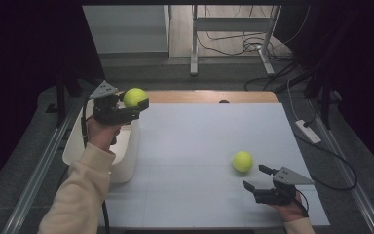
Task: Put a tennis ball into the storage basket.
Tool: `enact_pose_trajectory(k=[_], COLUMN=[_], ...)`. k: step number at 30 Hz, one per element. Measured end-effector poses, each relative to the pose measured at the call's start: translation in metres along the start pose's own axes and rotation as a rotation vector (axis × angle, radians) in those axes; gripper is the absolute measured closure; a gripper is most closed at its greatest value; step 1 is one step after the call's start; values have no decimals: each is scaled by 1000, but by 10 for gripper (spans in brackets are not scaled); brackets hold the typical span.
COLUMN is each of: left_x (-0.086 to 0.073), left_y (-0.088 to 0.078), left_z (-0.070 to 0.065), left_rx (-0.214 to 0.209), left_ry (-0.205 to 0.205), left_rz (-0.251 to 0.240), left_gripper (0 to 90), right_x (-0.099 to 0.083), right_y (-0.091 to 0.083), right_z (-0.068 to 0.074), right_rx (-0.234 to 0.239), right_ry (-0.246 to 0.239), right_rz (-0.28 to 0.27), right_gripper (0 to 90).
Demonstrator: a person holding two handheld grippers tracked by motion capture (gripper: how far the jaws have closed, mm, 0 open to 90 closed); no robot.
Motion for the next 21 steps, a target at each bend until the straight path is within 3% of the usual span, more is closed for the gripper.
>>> enact_pose_trajectory(k=[21], left_x=[-9], left_y=[-11], left_z=[22], left_rx=[71], left_ry=[-24], left_rz=[12], left_gripper=[264], right_x=[0], right_y=[0], right_z=[0], right_rx=[1], right_ry=[-2], right_rz=[2], right_gripper=[141])
Point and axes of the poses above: each handheld gripper's, and its own axes: y roughly forward along the jaws, x roughly out of its top, z roughly to its left, the point moved 1 cm from there along y, roughly forward along the jaws, and after that the axes turned 1 degree about z, right-handed, at the moved point
